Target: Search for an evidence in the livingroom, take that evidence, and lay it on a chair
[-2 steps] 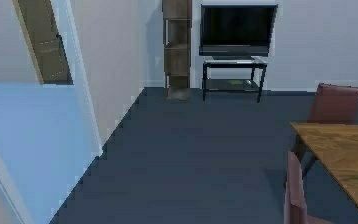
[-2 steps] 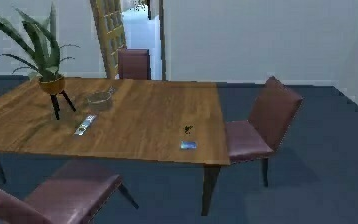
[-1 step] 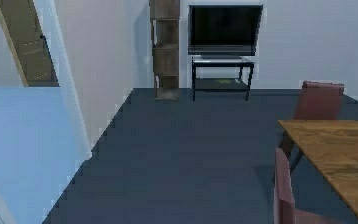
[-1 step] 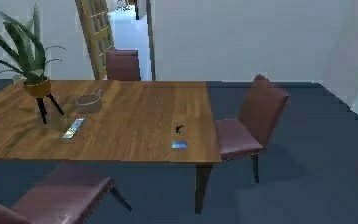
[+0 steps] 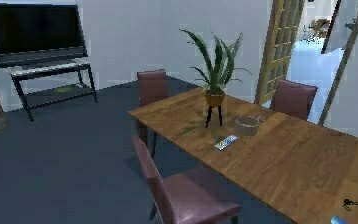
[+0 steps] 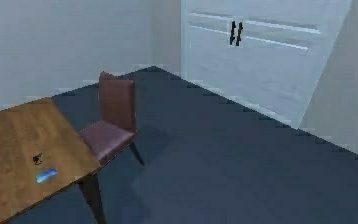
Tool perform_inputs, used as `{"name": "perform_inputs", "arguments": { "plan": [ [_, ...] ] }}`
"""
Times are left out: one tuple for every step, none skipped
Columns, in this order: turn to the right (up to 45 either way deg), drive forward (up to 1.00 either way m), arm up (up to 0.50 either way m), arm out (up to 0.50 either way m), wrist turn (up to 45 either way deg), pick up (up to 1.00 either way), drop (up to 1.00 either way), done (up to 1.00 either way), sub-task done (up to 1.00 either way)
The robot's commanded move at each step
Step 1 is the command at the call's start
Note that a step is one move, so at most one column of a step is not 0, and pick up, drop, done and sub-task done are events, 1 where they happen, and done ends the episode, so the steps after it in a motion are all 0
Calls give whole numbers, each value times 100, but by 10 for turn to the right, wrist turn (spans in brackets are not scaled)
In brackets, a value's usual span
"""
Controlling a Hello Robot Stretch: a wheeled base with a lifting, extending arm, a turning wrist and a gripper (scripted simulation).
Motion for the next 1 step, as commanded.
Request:
{"name": "perform_inputs", "arguments": {
  "plan": [
    [330, 0, 0, 0, 0, 0, 0, 0, 0]
  ]
}}
